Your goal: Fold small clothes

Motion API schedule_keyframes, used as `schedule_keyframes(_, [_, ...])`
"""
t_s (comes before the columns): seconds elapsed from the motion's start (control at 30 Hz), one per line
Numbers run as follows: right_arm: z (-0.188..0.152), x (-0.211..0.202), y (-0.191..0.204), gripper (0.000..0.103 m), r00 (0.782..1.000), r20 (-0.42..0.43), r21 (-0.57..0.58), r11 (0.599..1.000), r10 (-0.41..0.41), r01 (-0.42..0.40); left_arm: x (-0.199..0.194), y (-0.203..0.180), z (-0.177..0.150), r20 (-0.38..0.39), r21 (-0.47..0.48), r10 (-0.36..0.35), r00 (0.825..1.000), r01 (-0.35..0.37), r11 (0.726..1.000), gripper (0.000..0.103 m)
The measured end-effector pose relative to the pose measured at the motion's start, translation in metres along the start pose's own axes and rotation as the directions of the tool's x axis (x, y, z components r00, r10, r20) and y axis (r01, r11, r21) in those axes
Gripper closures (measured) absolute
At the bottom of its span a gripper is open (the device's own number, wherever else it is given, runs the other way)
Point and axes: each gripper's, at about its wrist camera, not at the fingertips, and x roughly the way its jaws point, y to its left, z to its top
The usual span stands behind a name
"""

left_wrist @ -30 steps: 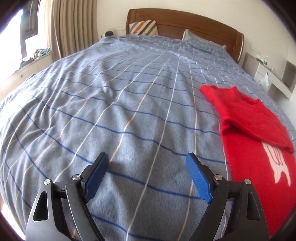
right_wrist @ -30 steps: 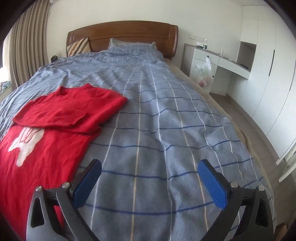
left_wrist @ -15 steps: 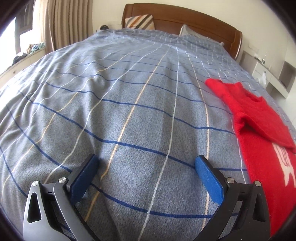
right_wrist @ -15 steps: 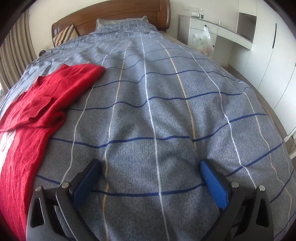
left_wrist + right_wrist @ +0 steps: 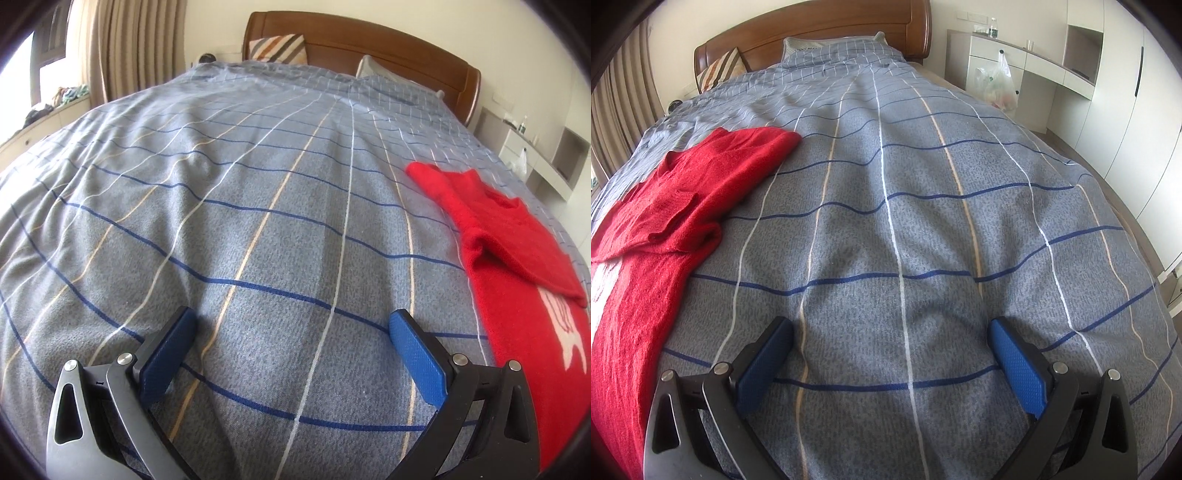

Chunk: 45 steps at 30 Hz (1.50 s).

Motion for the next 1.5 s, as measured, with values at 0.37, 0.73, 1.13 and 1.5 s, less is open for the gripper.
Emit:
schedule_keyframes(0.37, [0.0001, 0.0000, 0.0001, 0.000, 1.000, 0.000, 0.000, 1.000, 0.000, 0.000, -0.0001, 0.0008, 0.0001, 0.003, 0.000, 0.000, 1.000, 0.000, 1.000, 0.000])
schedule_keyframes(0.73, [0.0002, 0.0003, 0.0001, 0.000, 1.000, 0.000, 0.000, 1.000, 0.000, 0.000, 0.0022, -0.0030, 0.0010, 0.001, 0.002, 0.008, 1.000, -0.008, 1.000, 0.000])
schedule_keyframes(1.13, [0.0001, 0.0003, 0.0004, 0.000, 1.000, 0.000, 0.000, 1.000, 0.000, 0.000, 0.0029, -0.0022, 0.0015, 0.004, 0.001, 0.008, 1.000, -0.008, 1.000, 0.000])
schedule_keyframes(1.5, [0.0004, 0.0008, 0.0002, 0.000, 1.000, 0.000, 0.000, 1.000, 0.000, 0.000, 0.0020, 0.0002, -0.0002, 0.010, 0.002, 0.011, 1.000, -0.011, 1.000, 0.000])
